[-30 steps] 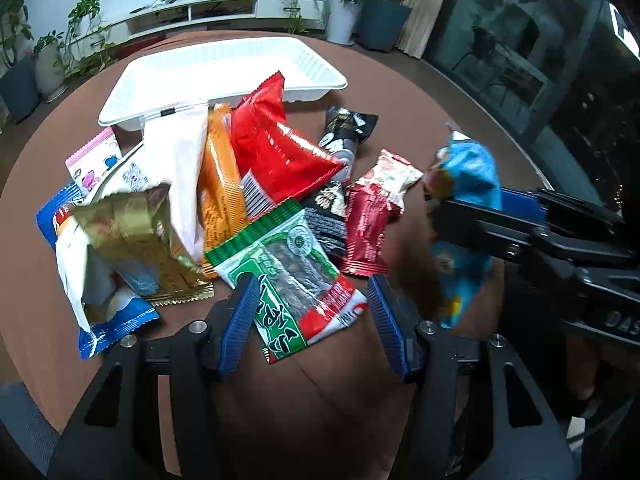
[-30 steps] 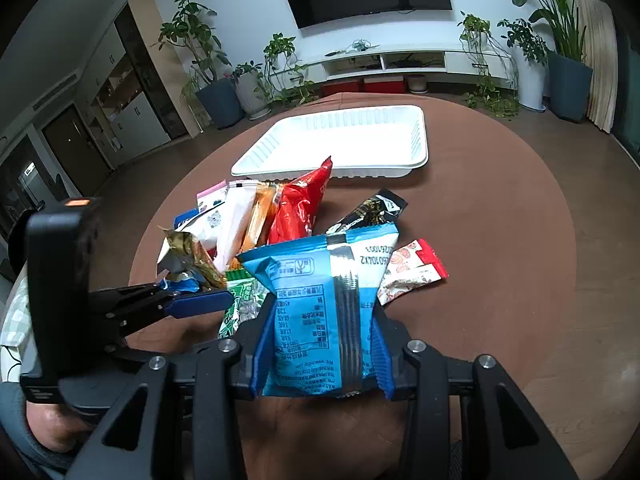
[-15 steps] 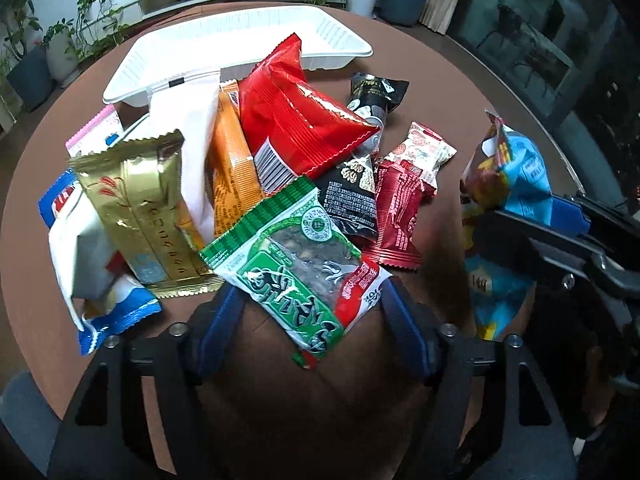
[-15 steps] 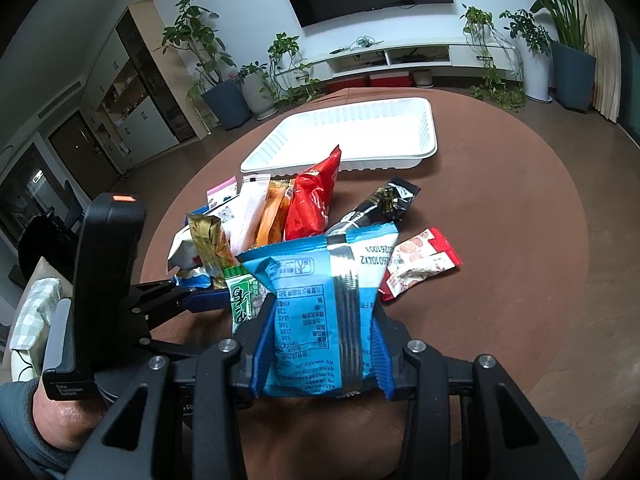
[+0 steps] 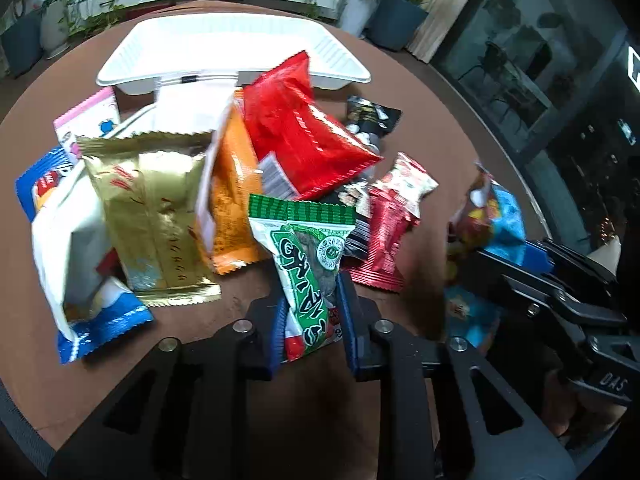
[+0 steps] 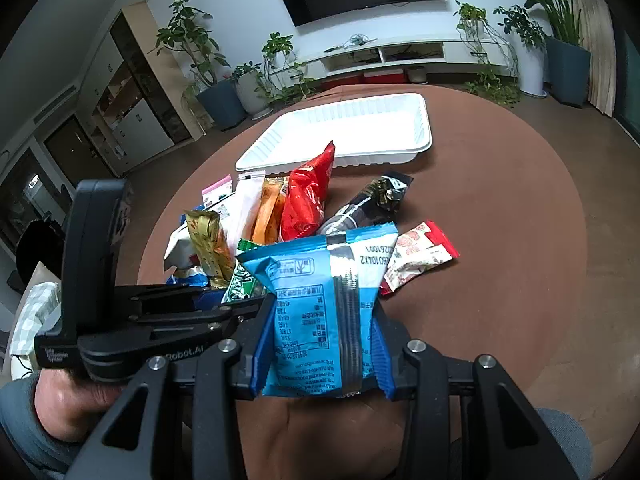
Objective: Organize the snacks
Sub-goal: 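Grasp the green-and-white packet with the left gripper while the right gripper holds the blue bag, then carry both packets over the white tray and open both grippers to drop them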
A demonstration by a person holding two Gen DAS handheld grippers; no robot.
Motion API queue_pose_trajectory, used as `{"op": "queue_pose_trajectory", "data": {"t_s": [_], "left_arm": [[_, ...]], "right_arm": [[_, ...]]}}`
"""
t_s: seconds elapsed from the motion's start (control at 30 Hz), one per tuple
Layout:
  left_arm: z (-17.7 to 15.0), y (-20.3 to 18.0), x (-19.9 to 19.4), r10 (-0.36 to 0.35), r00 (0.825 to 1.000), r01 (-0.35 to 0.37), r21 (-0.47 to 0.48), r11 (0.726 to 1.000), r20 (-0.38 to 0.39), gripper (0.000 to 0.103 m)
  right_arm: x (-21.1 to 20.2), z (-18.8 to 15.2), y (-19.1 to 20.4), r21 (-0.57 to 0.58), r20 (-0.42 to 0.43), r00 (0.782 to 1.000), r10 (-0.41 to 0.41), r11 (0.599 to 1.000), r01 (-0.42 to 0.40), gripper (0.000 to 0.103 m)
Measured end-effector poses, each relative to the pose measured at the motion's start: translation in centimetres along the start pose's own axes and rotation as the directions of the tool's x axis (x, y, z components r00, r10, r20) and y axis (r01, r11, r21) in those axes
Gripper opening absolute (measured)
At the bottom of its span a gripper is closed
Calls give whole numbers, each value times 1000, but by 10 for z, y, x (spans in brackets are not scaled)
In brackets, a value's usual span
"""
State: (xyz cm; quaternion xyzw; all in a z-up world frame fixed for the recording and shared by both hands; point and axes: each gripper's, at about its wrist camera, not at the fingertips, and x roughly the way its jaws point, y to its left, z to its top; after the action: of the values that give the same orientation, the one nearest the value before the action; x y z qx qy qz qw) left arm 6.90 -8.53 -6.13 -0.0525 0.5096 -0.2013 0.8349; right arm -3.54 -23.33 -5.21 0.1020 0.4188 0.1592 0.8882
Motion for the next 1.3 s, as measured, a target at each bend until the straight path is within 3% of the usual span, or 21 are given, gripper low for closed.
{"op": "queue_pose_trajectory", "data": {"t_s": [0.47,0.77,1.3], "left_arm": [[-25,2,-13,-71,997,71,19,997,14,18],[-23,2,-15,-115,993,114,23,993,37,18],[-30,13,-63,-220,970,220,8,975,99,18]], "right_arm": [[0,-4,1,41,8,1000,-9,999,9,41],[-2,-3,3,49,22,1000,-4,999,3,38],[-15,3,-6,98,33,999,40,994,-43,34]]}}
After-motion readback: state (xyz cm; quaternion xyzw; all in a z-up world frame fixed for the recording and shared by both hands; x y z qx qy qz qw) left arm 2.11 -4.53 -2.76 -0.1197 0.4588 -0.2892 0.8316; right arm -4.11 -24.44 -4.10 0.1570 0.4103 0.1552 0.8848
